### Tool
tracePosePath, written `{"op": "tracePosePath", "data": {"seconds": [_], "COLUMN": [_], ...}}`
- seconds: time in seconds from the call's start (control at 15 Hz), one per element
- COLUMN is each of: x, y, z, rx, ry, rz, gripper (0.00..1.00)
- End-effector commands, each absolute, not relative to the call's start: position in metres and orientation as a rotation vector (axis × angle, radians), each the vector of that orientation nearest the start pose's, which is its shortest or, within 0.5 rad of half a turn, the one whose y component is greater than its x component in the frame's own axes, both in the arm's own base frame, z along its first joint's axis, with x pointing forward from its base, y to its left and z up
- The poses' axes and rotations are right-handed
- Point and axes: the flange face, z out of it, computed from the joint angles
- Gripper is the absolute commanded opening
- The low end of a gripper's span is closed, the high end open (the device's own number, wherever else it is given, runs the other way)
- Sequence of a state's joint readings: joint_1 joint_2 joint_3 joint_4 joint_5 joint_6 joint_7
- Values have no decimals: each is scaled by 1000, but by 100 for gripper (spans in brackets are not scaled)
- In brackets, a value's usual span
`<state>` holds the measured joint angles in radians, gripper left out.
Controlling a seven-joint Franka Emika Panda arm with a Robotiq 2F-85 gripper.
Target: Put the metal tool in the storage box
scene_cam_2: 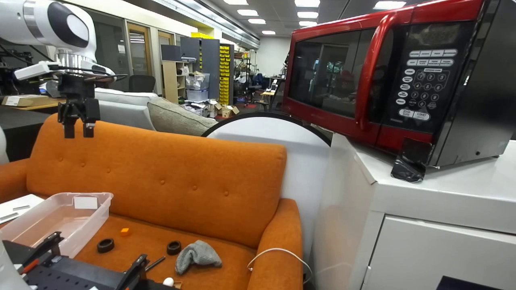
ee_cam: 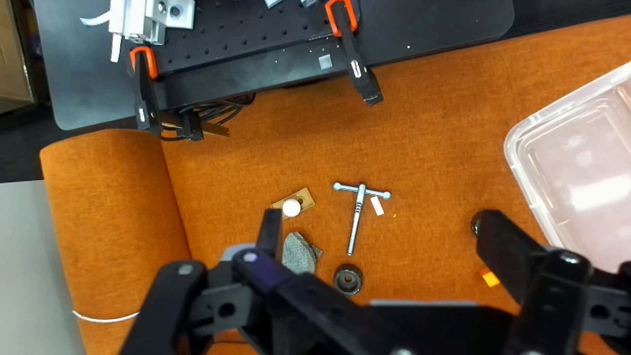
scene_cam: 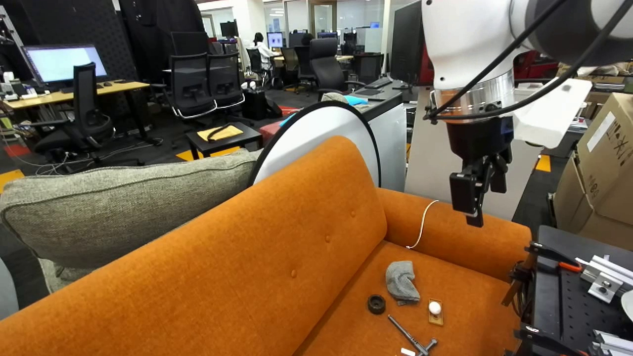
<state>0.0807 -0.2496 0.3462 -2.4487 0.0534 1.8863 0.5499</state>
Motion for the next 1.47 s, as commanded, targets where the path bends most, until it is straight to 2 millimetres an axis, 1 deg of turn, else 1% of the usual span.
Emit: {"op": "tracePosePath", "data": {"seconds": [0.0, 0.2, 0.4, 0.53, 0.8, 0.93, 1.13, 1.2, 1.27, 1.33, 1.4], "x": [374, 374, 389, 405, 440, 457, 475, 479, 469, 473, 475], "y": [173, 173, 168, 158, 137, 128, 116, 114, 111, 110, 111], "z": [367, 365, 349, 326, 265, 234, 197, 186, 195, 185, 181], "rx": [-3282, -3280, -3247, -3229, -3173, -3151, -3126, -3116, -3124, -3120, -3118], "ry": [281, 278, 224, 219, 276, 370, 526, 590, 510, 543, 559], "rz": [447, 446, 465, 486, 488, 477, 463, 468, 477, 484, 489], "gripper": [100, 100, 100, 100, 100, 100, 100, 100, 100, 100, 100]}}
